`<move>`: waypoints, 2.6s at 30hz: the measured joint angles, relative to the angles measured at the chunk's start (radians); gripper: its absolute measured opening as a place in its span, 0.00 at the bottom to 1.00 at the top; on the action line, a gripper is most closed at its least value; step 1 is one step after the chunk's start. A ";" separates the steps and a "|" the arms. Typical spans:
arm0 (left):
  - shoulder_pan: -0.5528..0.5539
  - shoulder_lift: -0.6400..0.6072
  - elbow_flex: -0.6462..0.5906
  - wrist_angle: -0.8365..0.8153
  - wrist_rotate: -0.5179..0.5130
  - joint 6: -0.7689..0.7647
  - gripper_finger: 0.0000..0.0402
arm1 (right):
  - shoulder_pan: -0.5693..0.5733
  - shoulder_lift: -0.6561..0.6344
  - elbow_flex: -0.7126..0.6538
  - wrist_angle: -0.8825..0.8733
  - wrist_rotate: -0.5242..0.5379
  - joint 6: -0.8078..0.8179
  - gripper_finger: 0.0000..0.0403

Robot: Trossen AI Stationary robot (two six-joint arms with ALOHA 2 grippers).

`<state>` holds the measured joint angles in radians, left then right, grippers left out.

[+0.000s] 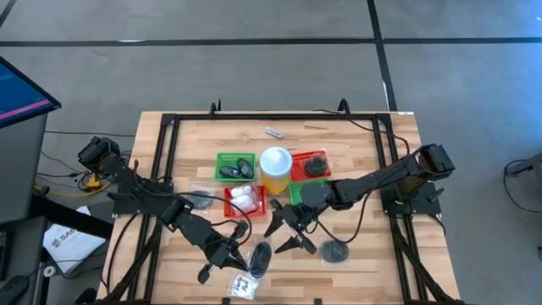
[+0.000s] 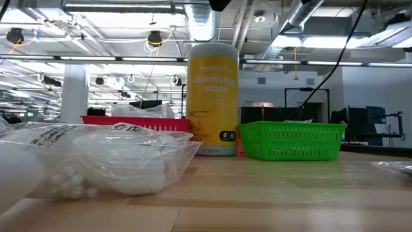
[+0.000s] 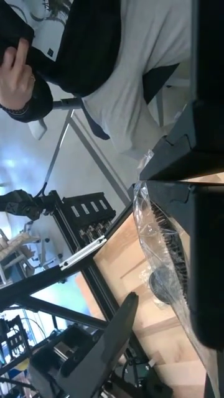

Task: Pick & Place Travel size toiletries
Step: Put the black hair brush into the right red bin

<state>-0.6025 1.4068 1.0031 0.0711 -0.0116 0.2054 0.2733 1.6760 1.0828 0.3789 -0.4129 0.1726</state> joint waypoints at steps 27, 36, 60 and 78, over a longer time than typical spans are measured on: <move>0.000 0.000 -0.002 0.001 -0.003 0.042 0.00 | 0.008 0.112 0.084 0.043 -0.111 0.003 0.51; 0.000 0.000 -0.002 -0.001 -0.003 0.041 0.00 | 0.008 0.114 0.082 0.037 -0.114 -0.006 0.14; 0.003 -0.018 -0.002 -0.054 -0.196 -0.065 0.00 | 0.007 0.101 0.082 -0.054 -0.113 -0.068 0.06; -0.035 -0.077 -0.001 -0.141 -0.206 -0.151 0.00 | 0.016 -0.032 0.074 -0.344 0.008 -0.086 0.05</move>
<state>-0.6373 1.3300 1.0019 -0.0695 -0.2177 0.0540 0.2897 1.6445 1.1572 0.0350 -0.4052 0.0864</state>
